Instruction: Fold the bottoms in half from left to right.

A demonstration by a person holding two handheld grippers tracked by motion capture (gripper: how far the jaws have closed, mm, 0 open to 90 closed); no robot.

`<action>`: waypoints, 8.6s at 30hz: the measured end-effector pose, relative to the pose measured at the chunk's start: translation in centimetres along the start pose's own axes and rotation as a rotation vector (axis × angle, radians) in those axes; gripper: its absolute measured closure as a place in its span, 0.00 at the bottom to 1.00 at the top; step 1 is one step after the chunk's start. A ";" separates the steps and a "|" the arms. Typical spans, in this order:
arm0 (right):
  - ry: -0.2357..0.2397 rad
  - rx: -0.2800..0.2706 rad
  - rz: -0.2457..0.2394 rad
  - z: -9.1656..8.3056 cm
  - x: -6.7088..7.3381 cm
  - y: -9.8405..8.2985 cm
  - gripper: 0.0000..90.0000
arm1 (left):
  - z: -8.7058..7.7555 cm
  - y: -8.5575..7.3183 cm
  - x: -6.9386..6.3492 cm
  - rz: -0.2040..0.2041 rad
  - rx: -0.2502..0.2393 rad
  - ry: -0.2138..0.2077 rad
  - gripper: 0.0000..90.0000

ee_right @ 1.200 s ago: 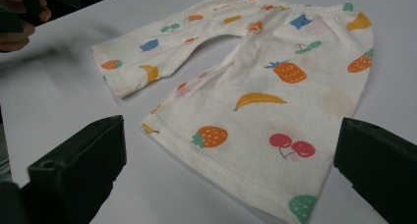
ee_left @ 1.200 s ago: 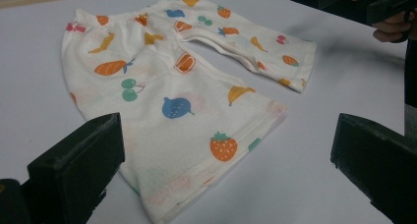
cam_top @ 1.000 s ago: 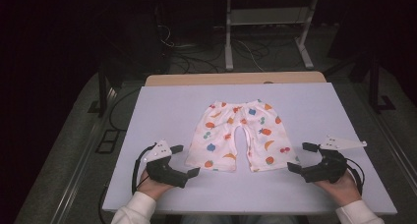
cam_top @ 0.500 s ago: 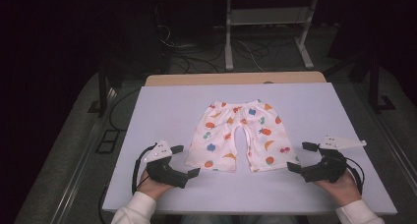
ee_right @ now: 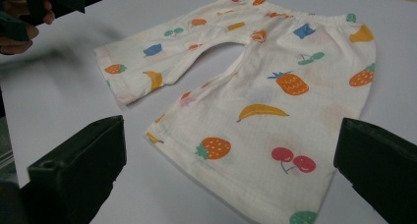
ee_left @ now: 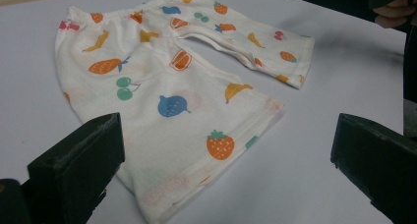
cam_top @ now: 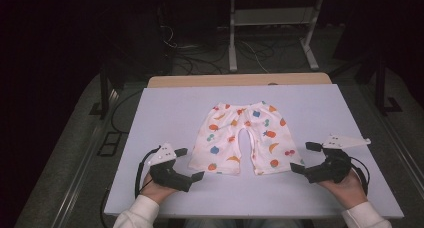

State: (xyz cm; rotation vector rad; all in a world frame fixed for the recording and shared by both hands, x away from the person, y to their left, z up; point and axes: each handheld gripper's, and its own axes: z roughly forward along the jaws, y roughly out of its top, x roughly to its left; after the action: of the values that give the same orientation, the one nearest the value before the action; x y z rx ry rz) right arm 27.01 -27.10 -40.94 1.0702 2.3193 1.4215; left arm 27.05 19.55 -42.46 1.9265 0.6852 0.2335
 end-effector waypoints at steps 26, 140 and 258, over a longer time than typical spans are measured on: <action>0.030 0.065 -0.080 2.5 0.8 5.7 0.00 | 0.0 0.0 -0.1 0.002 -0.003 -0.006 0.00; 0.034 0.182 -0.145 23.5 -1.2 19.3 0.00 | 0.5 0.2 0.0 0.014 -0.004 -0.048 0.00; -0.039 0.220 0.053 26.9 -2.9 17.0 0.99 | 2.2 1.5 4.8 -0.257 0.266 0.018 0.00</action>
State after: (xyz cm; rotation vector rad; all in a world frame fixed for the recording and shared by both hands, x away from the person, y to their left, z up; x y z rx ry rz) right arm 51.09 -6.11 -40.88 1.2140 2.4807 1.1704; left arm 32.53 20.11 -42.83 2.0626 1.0078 -0.0020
